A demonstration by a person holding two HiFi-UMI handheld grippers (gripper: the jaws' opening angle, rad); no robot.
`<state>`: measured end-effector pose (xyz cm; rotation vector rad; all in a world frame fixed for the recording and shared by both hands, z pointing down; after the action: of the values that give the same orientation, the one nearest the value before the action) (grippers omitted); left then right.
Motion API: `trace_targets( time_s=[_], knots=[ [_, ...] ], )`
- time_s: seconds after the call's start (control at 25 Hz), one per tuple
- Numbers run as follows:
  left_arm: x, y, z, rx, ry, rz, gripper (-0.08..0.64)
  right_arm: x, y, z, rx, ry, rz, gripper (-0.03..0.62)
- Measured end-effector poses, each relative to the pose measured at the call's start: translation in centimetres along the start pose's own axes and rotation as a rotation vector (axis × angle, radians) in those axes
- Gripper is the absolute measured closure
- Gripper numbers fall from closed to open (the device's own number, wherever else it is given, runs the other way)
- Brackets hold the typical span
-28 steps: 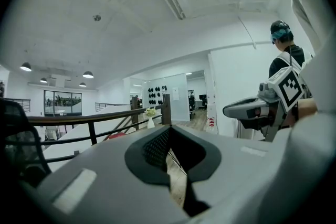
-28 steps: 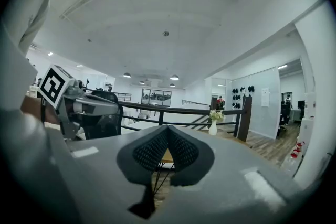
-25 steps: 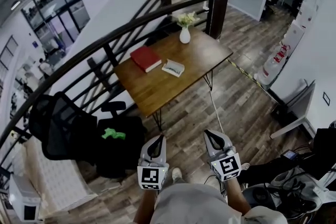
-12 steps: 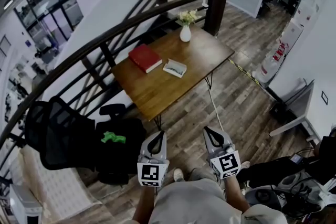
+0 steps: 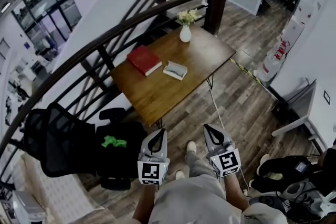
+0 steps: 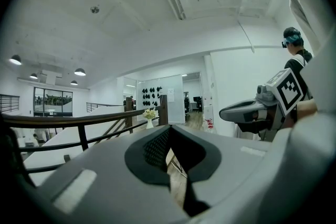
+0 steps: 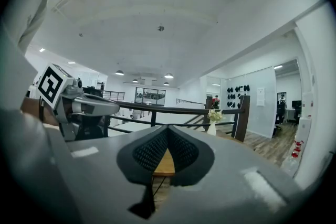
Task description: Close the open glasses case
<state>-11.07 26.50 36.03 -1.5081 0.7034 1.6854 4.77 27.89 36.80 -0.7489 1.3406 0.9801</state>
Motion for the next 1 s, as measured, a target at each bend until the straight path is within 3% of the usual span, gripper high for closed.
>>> trace_targets(
  time_s=[0.52,1.0],
  knots=[
    [-1.5,2.7,-8.9,0.035,0.032,-0.005,0.54,-1.2,-6.1,-7.6,0.045,-0.015,-0.031,0.589],
    [-2.2,3.7,-16.8,0.113,0.08,-0.027,0.54,-2.5,-13.4,-13.8,0.13,0.004,-0.081,0.589]
  ],
)
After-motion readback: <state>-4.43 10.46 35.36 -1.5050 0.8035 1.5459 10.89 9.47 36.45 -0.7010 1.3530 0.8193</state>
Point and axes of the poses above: the fingertips, and each gripper's own axes: z backward along the fingers, y to its left, x out of its top, the point moved 1 cm from there along z, backward along the fingers, and after that the axes turned 13 degrees about -y, right-handed, at the moved point
